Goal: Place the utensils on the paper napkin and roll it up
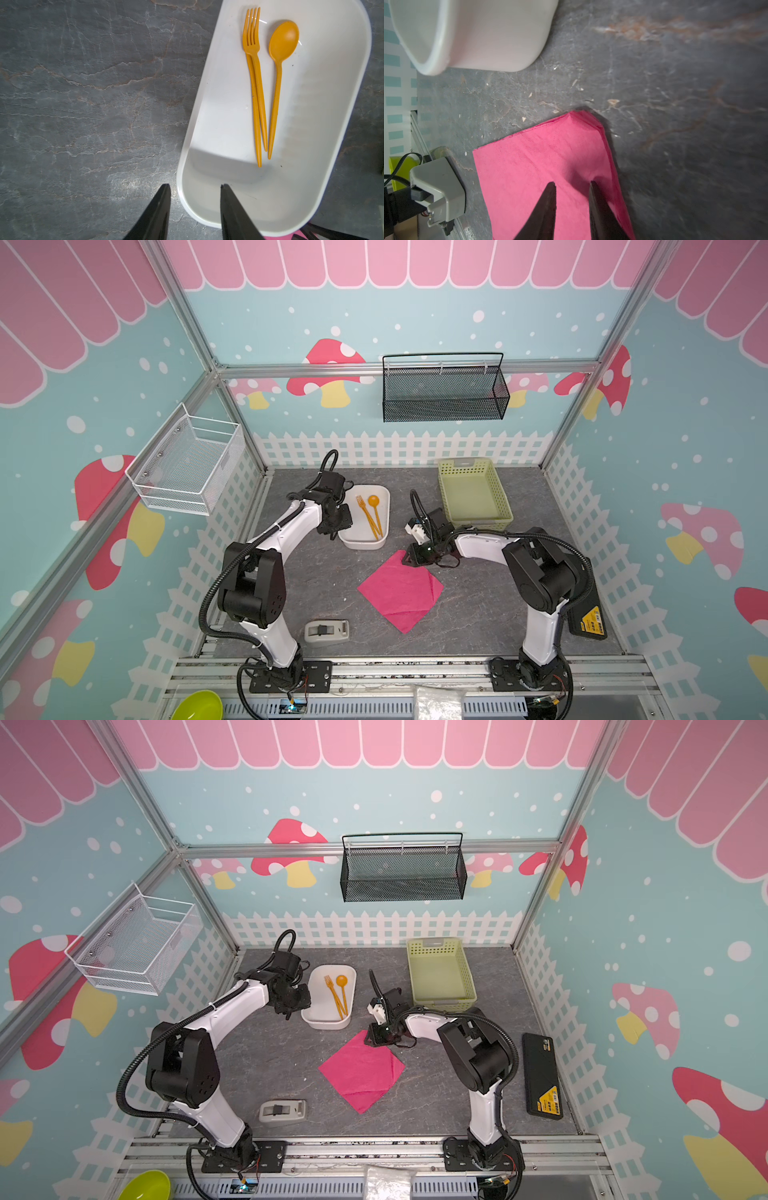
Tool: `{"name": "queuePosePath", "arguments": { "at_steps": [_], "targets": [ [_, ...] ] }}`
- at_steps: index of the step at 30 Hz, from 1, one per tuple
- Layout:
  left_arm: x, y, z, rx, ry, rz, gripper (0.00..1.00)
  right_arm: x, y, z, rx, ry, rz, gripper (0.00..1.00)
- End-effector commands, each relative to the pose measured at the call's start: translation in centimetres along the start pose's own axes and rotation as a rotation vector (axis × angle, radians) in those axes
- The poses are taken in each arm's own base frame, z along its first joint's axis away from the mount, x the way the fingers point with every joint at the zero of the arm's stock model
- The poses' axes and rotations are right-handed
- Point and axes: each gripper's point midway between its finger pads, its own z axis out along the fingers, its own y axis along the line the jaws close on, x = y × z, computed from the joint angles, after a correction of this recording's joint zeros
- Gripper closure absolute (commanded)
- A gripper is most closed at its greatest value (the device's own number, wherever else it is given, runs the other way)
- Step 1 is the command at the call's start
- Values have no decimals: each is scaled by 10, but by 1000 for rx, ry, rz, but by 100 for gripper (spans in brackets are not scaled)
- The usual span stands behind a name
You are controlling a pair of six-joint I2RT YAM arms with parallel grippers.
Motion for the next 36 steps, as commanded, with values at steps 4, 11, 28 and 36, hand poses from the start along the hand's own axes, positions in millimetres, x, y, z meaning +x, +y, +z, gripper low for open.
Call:
{"name": "queuePosePath", "arguments": {
  "at_steps": [4, 11, 28, 36],
  "targets": [
    [-9, -11, -17, 34, -30, 17, 58, 13, -29, -19, 100, 17, 27, 69],
    [-11, -27, -15, 51, -27, 41, 58, 17, -38, -26, 115, 16, 35, 69],
    [-15, -64, 4, 74, 2, 88, 58, 1, -34, -21, 65, -3, -7, 69],
    [-13, -65, 8, 73, 11, 89, 59, 0, -33, -8, 24, 30, -42, 69]
  ]
}}
